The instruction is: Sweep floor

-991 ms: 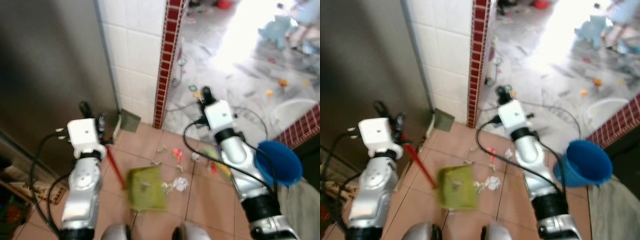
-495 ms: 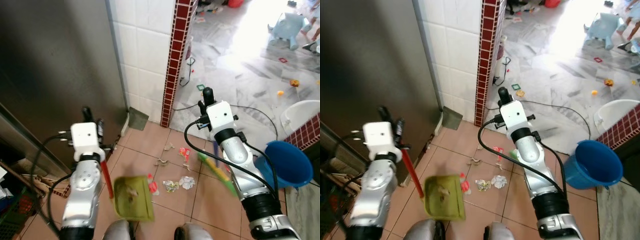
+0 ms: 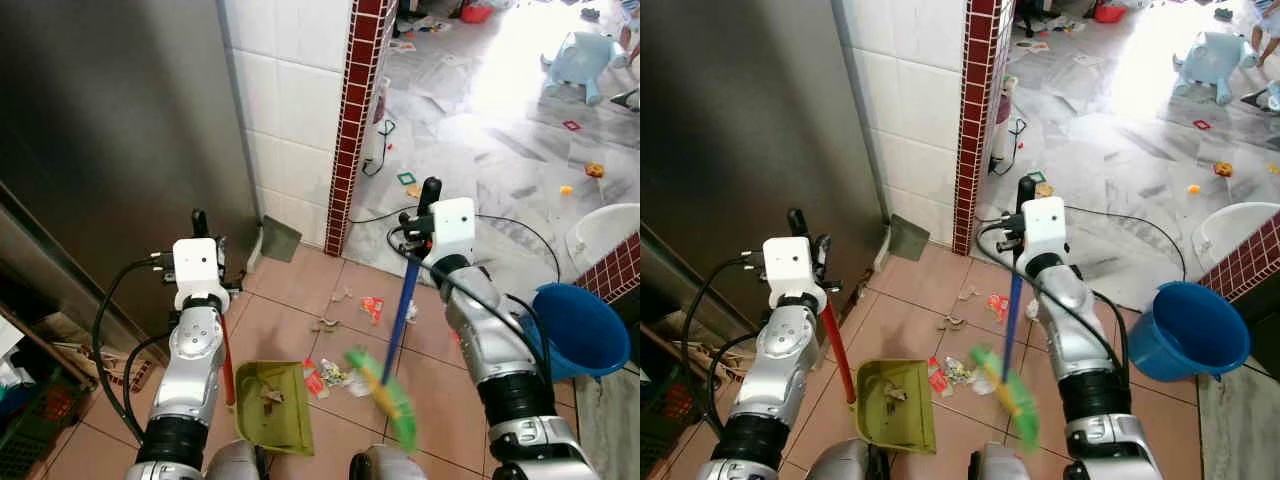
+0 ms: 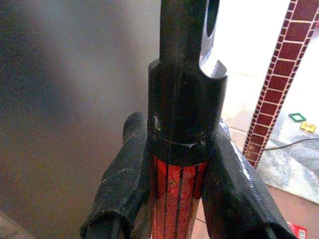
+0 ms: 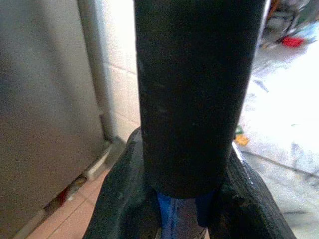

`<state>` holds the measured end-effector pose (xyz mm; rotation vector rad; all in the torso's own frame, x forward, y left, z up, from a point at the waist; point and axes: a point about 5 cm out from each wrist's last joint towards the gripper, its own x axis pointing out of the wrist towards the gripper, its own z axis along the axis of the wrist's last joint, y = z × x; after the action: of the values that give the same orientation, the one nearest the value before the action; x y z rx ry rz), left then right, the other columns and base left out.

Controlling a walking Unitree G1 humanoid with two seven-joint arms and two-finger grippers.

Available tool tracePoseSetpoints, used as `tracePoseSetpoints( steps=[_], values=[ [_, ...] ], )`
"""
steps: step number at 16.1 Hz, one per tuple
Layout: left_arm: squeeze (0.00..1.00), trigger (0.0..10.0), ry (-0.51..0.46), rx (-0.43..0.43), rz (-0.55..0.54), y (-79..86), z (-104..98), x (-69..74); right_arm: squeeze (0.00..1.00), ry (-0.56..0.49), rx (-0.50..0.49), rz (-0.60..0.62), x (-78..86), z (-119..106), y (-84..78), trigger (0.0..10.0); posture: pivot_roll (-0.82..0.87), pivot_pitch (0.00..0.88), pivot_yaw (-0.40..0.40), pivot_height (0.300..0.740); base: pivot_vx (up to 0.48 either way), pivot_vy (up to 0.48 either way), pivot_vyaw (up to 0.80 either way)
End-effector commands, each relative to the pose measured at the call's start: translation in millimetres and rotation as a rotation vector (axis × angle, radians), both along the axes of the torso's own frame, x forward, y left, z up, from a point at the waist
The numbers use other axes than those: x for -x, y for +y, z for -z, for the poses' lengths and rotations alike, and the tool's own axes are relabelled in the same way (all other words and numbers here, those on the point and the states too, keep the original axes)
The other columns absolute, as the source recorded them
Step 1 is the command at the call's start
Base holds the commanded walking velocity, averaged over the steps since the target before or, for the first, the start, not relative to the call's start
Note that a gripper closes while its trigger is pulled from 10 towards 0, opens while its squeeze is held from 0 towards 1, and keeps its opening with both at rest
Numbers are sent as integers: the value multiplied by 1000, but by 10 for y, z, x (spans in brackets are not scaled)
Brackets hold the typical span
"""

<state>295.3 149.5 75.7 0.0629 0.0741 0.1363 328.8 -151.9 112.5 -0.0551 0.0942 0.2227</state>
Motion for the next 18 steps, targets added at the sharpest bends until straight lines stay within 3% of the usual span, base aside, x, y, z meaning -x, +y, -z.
tracePoseSetpoints(
  steps=[1, 6, 8, 11, 14, 18],
  values=[
    [0, 10000, 8, -3, 8, -59, 34, -20, 0, 21, -64, -69, -12, -42, 101, 10000, -98, 65, 1, 740, 0, 0, 0],
    [0, 10000, 14, 27, -5, -88, 77, -32, 0, 43, -268, -164, -21, -222, 259, 10000, -98, 57, -4, 740, 0, 0, 0],
    [0, 10000, 13, 40, -5, -109, 83, -50, 0, 0, -383, -141, -87, -425, 254, 10000, -100, 50, -1, 740, 0, 0, 0],
    [0, 10000, 10, 58, -5, -128, 68, -82, 0, -118, -404, -76, -137, -662, 167, 10000, -99, 49, 2, 740, 0, 0, 0],
    [0, 10000, 15, 84, -9, -163, 55, -99, 0, -338, -213, -64, -143, -1077, 127, 10000, -102, 47, 4, 740, 0, 0, 0],
    [0, 10000, 13, 84, -2, -178, 21, -115, 0, -473, -89, -73, -109, -1276, 145, 10000, -101, 45, 10, 740, 0, 0, 0]
  ],
)
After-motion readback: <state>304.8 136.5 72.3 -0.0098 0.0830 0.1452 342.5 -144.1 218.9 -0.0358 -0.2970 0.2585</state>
